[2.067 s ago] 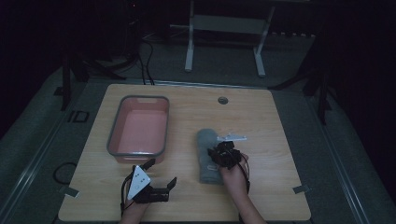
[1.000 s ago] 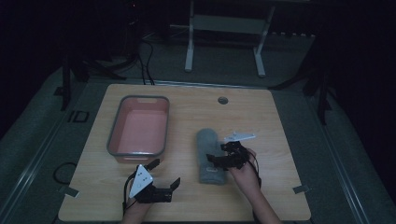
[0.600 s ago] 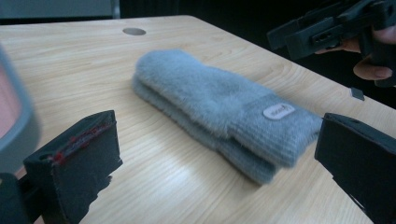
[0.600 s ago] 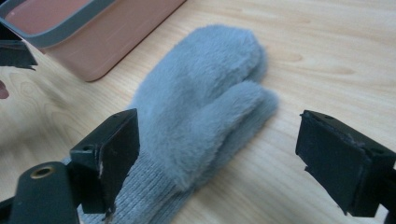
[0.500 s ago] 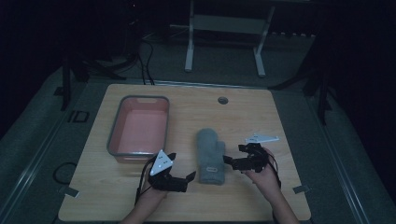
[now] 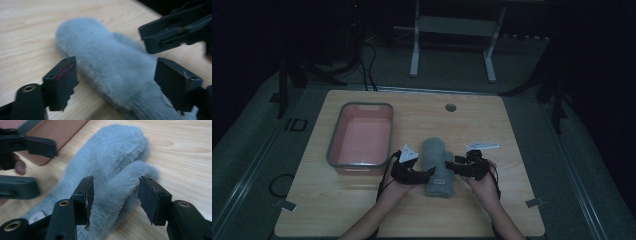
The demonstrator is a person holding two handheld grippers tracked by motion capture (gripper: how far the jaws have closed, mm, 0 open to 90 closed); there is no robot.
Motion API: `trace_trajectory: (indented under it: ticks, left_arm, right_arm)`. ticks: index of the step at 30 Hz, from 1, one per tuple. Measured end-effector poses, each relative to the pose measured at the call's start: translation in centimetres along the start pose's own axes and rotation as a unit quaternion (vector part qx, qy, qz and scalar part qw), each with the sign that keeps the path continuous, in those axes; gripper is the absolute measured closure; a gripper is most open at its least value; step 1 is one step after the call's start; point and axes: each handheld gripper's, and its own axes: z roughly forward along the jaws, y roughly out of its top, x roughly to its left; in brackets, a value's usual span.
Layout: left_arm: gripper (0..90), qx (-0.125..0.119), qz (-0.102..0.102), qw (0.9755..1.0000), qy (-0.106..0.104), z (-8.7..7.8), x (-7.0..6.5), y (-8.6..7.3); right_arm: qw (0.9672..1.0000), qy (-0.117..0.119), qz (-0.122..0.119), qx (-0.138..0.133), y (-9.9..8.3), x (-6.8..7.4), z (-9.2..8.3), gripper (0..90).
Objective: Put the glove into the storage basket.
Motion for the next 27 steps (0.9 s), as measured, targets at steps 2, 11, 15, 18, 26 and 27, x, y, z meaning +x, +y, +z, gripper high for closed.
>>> trace_trajectory:
  ticks: [2,11,15,18,26,27]
  left_arm:
    - [20.2,0.03,-0.003,0.9995,0.01,0.8,0.2,0.0]
    - [19.2,0.072,-0.016,0.9972,0.014,2.8,0.7,-0.4]
    - [17.3,0.076,-0.028,0.9968,-0.001,3.3,1.4,-0.6]
    - [17.4,0.084,-0.039,0.9955,-0.021,3.7,2.0,-0.7]
    - [47.1,0.092,-0.037,0.9918,-0.08,4.3,2.2,-0.4]
    - [51.3,0.092,-0.038,0.991,-0.089,4.3,2.2,-0.4]
  right_arm:
    - [0.9998,-0.011,-0.002,0.015,-0.3,0.0,0.6,40.9]
    - [0.9982,-0.011,0.0,0.058,-1.4,-0.9,2.3,38.4]
    - [0.9976,0.015,0.018,0.065,-1.5,-1.6,2.8,39.3]
    - [0.9973,0.026,0.015,0.067,-1.4,-1.7,2.9,43.5]
    - [0.9965,0.039,0.002,0.075,-1.3,-1.2,3.2,64.7]
    - [0.9964,0.039,0.0,0.075,-1.3,-1.2,3.2,66.9]
